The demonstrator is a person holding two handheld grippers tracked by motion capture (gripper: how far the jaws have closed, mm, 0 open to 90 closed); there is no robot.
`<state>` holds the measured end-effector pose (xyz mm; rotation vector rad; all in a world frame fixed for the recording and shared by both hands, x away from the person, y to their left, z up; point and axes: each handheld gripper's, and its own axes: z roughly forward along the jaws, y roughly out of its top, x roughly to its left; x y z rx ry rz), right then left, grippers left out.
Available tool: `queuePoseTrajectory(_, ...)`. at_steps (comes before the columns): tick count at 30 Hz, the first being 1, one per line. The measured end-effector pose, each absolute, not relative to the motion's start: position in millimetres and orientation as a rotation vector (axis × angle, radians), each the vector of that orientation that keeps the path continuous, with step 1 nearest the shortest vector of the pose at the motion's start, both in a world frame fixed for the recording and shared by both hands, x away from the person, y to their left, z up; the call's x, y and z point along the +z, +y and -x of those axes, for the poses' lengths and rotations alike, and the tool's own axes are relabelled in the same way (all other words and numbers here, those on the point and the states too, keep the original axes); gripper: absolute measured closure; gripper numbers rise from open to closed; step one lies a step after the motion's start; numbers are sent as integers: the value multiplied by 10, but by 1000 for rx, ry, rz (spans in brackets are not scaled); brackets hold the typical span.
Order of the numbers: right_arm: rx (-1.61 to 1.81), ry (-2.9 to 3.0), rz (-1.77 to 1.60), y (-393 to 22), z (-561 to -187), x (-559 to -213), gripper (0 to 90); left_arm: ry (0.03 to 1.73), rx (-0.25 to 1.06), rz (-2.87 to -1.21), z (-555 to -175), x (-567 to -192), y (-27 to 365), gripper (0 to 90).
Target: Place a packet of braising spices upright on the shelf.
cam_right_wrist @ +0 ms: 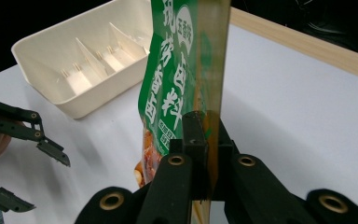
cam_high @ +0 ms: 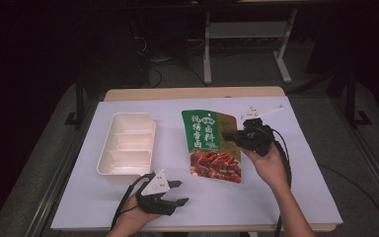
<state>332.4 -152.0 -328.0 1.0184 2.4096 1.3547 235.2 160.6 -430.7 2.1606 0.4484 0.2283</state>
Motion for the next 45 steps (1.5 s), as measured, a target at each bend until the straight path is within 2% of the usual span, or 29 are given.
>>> queuePoseTrajectory(12,1378,2391,-975,-1377,-3337,-3120,895,439,234,-2162,-2238,-4340,1702,374)
queuePoseTrajectory(29,1401,2382,-919,-1162,-3399,-2932,895,446,252,-2148,-2167,-4350,1812,360)
queuePoseTrajectory(45,1439,2399,-819,-791,-3484,-2729,895,445,256,-2148,-2141,-4396,1842,335)
